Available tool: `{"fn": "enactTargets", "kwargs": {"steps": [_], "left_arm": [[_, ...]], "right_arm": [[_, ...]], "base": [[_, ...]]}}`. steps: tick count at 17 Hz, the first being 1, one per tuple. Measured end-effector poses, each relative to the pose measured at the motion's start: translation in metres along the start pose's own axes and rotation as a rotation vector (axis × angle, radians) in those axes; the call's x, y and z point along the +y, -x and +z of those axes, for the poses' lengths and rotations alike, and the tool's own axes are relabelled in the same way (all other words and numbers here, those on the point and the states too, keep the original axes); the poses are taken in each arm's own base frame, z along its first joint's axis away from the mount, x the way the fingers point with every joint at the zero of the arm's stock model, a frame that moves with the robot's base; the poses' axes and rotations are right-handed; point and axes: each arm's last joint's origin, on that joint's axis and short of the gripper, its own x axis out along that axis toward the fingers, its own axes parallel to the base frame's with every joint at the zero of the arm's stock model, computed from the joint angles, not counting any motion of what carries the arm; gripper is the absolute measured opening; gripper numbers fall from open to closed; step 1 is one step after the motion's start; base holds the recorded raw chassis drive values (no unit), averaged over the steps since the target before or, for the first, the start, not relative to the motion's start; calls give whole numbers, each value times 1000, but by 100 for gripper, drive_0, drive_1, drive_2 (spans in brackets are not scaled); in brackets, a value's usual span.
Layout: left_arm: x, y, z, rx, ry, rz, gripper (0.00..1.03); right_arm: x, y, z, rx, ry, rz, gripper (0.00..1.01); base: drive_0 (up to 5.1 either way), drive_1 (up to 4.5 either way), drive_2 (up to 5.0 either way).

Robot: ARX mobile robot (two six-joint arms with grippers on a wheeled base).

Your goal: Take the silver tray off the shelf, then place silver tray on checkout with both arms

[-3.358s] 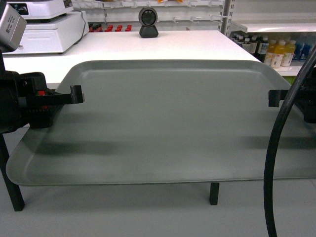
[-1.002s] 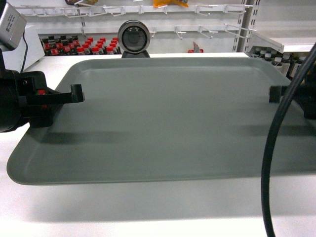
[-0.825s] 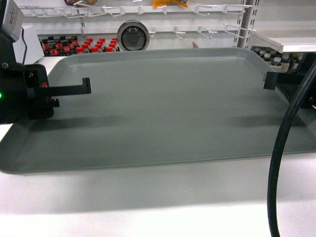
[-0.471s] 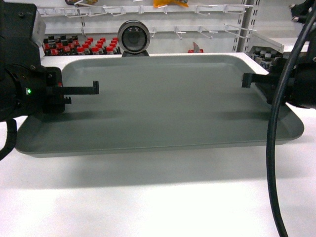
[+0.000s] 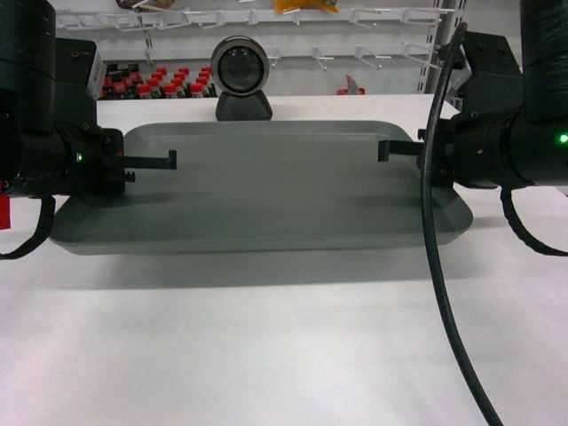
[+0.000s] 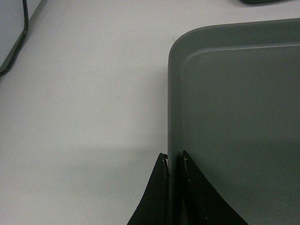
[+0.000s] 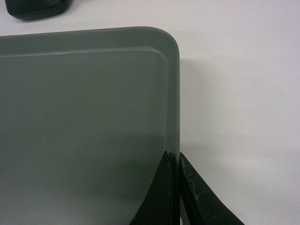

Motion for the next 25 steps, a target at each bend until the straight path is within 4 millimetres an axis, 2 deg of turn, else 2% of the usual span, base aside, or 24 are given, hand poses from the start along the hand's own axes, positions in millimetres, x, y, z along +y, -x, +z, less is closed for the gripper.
{"fn": "enactTargets", "kwargs": {"steps": [9, 17, 18, 20, 21, 25], "left_arm": [[1, -17, -13, 41, -23, 2, 3], [1, -27, -19, 53, -24, 15, 5], [0, -29, -21, 59, -58, 52, 19], [1, -30, -20, 60, -82, 74, 37], [2, -30, -20, 59, -81, 76, 45], [5, -31, -18, 51, -74, 87, 82]], "right_arm": [[3, -18, -11, 59, 6, -18, 2], [8, -30, -11, 49, 46, -32, 2], [11, -30, -11, 59, 52, -26, 2], [13, -30, -13, 67, 56, -31, 2], [13, -30, -12, 70, 64, -31, 7], [13, -30, -13, 78, 102, -14, 46]], "base": [[0, 0, 0], [0, 0, 0], [0, 0, 0], [0, 0, 0], [0, 0, 0], [0, 0, 0]]}}
